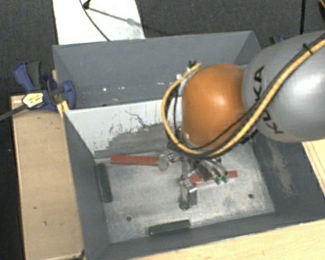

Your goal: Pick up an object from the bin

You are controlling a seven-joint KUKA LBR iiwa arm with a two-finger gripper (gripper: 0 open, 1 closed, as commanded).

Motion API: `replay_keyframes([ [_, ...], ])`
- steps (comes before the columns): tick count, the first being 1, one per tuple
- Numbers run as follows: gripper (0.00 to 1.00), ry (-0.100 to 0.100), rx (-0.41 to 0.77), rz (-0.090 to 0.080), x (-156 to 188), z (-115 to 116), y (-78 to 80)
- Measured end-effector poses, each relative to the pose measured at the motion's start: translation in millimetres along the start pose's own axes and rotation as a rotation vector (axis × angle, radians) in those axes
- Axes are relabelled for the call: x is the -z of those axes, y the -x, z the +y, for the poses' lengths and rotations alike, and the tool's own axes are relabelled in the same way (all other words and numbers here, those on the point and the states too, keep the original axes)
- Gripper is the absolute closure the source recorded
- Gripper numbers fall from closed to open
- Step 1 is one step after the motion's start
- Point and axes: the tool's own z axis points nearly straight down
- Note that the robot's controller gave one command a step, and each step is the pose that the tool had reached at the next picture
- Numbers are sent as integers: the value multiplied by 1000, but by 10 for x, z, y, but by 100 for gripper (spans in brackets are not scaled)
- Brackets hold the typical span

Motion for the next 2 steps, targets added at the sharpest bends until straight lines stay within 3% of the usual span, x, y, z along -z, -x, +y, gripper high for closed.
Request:
replay_keyframes([
  [1, 0, -1, 382, 2, -1002, -569, -26],
  [2, 0, 0, 323, 3, -1090, -1011, -103],
])
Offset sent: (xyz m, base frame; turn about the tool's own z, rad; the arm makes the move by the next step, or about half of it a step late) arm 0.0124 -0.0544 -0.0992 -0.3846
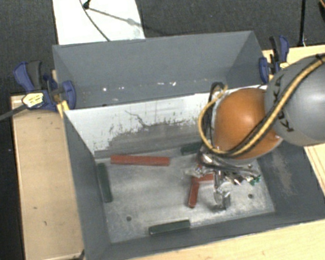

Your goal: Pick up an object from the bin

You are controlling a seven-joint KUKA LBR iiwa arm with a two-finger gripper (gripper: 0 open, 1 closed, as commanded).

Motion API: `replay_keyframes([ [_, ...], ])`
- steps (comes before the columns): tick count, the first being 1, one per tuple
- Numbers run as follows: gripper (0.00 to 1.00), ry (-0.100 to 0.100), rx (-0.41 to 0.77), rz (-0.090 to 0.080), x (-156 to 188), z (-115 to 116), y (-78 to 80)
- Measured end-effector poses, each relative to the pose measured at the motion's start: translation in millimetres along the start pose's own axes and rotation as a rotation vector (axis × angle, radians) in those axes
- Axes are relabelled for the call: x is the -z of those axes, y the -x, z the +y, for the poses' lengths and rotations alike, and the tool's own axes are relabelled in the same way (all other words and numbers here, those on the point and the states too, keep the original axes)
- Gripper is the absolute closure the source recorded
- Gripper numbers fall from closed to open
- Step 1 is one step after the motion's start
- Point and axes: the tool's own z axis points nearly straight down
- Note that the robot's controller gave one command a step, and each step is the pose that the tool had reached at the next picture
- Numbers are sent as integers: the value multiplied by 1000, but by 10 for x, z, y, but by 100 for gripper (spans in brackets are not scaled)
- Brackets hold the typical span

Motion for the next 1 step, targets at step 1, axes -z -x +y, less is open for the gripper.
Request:
replay_keyframes([
  [1, 100, 1, -3, -1, 7, 17, 12],
])
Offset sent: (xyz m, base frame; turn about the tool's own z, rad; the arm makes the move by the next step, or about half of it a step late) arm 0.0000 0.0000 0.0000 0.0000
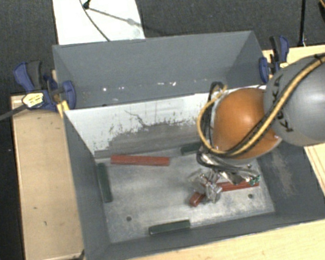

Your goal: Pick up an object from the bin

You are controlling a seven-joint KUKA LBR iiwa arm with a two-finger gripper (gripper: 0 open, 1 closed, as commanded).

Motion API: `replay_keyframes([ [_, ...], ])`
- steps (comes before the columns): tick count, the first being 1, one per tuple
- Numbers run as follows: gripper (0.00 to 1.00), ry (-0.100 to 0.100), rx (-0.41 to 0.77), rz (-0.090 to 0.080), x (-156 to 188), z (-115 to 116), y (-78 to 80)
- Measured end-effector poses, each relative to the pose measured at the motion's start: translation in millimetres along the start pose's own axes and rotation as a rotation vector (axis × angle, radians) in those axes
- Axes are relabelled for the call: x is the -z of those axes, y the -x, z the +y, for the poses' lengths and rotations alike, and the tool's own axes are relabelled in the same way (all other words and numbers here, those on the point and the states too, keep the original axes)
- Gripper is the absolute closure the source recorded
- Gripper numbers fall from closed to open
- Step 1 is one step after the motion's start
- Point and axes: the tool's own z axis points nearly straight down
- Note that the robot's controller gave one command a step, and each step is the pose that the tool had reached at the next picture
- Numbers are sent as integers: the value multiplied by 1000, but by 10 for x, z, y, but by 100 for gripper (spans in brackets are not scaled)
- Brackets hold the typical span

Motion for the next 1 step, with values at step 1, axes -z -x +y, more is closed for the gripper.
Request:
replay_keyframes([
  [1, 100, -7, -64, -11, 1499, -33, -149],
])
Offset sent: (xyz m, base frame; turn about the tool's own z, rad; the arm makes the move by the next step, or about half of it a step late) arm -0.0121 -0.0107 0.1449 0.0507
